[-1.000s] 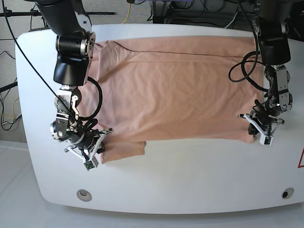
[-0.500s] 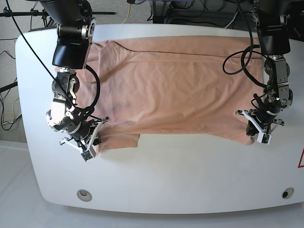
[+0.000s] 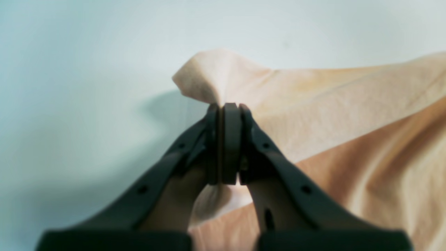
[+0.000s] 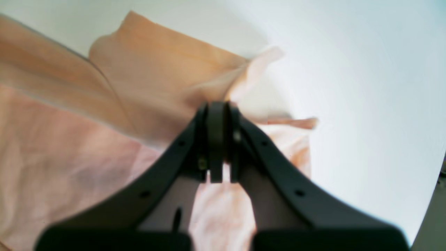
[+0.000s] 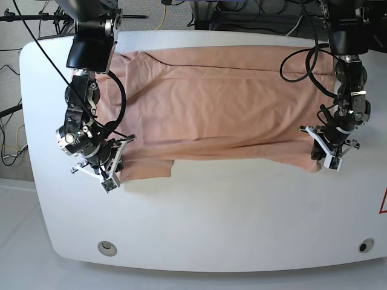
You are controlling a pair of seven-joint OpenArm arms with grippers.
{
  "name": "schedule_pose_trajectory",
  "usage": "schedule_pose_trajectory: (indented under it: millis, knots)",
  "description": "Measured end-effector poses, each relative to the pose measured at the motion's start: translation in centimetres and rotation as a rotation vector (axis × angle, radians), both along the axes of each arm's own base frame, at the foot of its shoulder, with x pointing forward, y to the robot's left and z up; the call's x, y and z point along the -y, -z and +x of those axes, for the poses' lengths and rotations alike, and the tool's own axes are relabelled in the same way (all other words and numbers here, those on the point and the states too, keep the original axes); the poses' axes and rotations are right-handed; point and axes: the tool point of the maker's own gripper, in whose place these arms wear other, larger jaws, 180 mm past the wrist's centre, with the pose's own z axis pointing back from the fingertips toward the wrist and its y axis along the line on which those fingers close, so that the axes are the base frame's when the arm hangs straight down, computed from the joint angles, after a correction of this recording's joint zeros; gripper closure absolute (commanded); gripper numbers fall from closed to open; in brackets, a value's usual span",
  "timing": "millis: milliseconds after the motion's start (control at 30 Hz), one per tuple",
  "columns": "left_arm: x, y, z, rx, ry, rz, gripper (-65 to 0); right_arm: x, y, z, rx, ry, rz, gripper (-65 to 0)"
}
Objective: Fold the T-shirt properly
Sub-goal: 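Carry the hem corners with both grippers toward the collar edge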
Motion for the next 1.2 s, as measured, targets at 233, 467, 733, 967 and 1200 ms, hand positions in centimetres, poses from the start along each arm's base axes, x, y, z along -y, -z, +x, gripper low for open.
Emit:
schedule_pose_trajectory:
  millis: [233, 467, 733, 967, 1200]
  knots:
    - [0.5, -0.9, -0.4, 0.021, 0.023, 0.015, -0.2, 0.4, 0.3, -2.8, -0.055, -0.008, -0.067, 0.0]
    - [0.5, -2.1, -0.6, 0.032, 0.04, 0.046, 0.0, 0.6, 0.2, -4.1, -0.051, 0.009, -0.05, 0.0]
    - [0.8, -2.8, -0.8, 0.043, 0.053, 0.06, -0.1, 1.4, 0.1, -5.1, -0.053, 0.043, -0.034, 0.0]
    - [1.0, -3.4, -1.7, 0.049, 0.08, 0.079, -0.1, 2.8, -0.4, -6.7, -0.041, 0.075, -0.06, -0.1]
    - [0.7, -3.2, -3.4, 0.027, 0.079, 0.095, -0.2, 2.7, -0.2, -8.1, -0.051, 0.073, -0.071, 0.0]
